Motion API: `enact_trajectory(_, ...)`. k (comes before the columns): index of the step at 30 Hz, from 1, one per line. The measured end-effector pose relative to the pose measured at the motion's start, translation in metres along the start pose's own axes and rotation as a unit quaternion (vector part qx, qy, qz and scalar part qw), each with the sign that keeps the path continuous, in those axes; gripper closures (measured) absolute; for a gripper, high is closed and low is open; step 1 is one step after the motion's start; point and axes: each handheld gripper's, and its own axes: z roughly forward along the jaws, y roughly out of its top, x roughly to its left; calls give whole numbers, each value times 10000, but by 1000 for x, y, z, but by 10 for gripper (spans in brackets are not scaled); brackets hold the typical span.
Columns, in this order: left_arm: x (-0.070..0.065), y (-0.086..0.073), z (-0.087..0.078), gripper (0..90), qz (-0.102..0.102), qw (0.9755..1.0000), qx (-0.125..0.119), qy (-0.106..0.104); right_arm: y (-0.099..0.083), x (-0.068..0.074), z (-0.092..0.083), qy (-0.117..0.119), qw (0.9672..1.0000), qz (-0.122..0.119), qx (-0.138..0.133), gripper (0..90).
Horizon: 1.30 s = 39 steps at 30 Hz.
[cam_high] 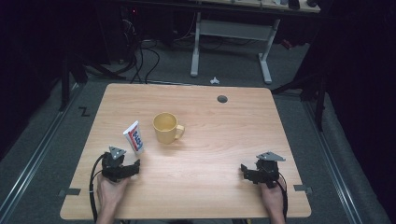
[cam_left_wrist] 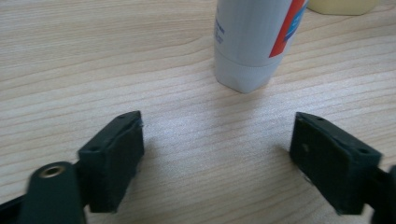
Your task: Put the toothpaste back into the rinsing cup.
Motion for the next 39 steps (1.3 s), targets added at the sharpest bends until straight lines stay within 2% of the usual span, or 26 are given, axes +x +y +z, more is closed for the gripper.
enact_trajectory(7,-4,0,-6,239,67,9999,-15,-117,0,0,0,1,10000,-1,0,144)
enact_trajectory(10,-5,1,-10,251,53,9998,-96,-170,0,0,0,0,10000,-5,2,144)
enact_trajectory(16,-11,4,-16,280,151,9996,-178,-185,0,0,0,0,10000,-5,2,144)
enact_trajectory(21,-14,8,-20,282,116,9993,-267,-229,0,0,0,0,10000,-7,1,144)
enact_trajectory(25,-17,12,-23,281,92,9991,-382,-178,0,0,0,0,10000,-6,1,144)
enact_trajectory(32,-15,23,-29,272,-29,9983,-538,-212,0,0,0,0,10000,-6,1,144)
enact_trajectory(39,-13,33,-27,262,-79,9980,-573,-257,0,0,0,3,10000,-6,0,144)
